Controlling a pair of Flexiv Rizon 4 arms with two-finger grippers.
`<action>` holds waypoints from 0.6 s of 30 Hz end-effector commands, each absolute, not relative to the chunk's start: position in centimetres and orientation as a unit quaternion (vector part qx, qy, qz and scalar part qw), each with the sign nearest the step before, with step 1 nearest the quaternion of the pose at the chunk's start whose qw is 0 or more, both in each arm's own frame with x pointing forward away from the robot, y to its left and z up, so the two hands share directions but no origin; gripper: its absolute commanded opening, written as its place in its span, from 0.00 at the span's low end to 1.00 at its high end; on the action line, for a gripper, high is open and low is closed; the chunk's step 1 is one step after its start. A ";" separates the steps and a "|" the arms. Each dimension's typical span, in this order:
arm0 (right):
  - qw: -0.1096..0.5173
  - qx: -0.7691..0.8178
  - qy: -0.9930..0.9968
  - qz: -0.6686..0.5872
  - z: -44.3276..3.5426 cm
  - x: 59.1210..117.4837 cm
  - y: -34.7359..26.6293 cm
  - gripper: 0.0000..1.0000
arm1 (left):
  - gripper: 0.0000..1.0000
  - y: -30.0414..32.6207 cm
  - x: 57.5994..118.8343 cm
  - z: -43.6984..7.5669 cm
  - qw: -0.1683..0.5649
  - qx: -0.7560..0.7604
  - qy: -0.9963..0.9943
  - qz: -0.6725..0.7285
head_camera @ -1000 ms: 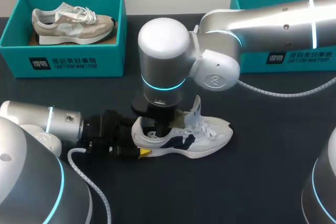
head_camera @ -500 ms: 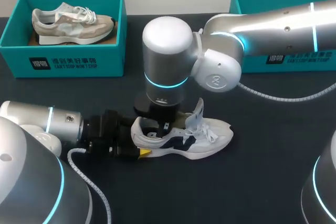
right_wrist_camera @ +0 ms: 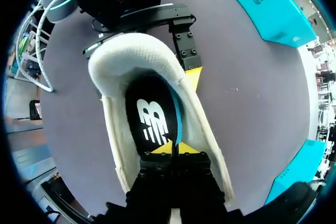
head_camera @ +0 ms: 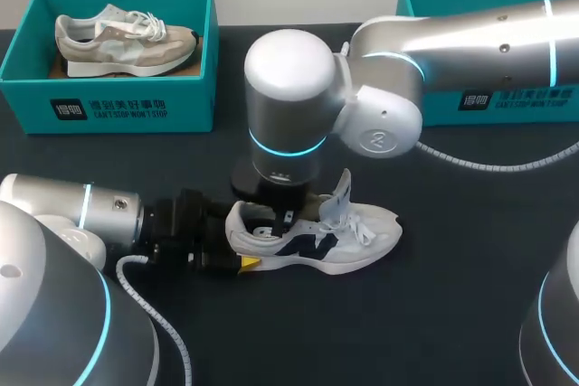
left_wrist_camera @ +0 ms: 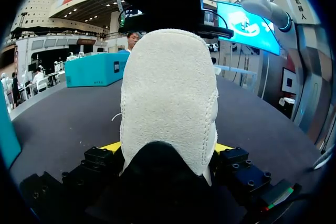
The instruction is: Take the shoe out of the shoebox, open the shoe tongue, remove and reinsert the insole, then place the shoe into the shoebox
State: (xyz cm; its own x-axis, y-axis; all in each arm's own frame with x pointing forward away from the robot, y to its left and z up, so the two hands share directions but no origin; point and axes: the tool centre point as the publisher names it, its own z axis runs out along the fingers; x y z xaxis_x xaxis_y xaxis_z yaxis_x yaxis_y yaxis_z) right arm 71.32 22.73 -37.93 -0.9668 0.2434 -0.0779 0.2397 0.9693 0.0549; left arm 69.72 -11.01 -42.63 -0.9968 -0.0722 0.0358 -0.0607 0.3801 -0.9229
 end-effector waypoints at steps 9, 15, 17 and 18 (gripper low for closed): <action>0.041 0.109 0.993 0.017 -34.1 71.0 20.0 0.00 | 0.00 -11.1 69.8 -43.3 0.005 -0.040 0.831 -0.554; 0.046 0.120 0.992 0.015 -33.7 70.9 19.1 0.00 | 0.00 -11.1 69.8 -43.3 0.005 -0.040 0.831 -0.554; 0.050 0.121 0.991 0.028 -33.6 70.9 19.1 0.00 | 0.00 -11.1 69.8 -43.3 0.005 -0.040 0.831 -0.554; 0.053 0.121 0.991 0.039 -33.4 70.9 19.2 0.00 | 0.00 -11.1 69.8 -43.3 0.005 -0.040 0.831 -0.554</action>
State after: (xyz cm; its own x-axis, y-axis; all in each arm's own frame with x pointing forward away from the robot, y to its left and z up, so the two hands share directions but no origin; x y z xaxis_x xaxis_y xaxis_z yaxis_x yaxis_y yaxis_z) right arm 71.30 20.15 -33.59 -0.9662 0.2414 -0.0900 0.2379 0.9701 0.0483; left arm 69.72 -11.02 -42.63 -0.9967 -0.0722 0.0359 -0.0608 0.3801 -0.9229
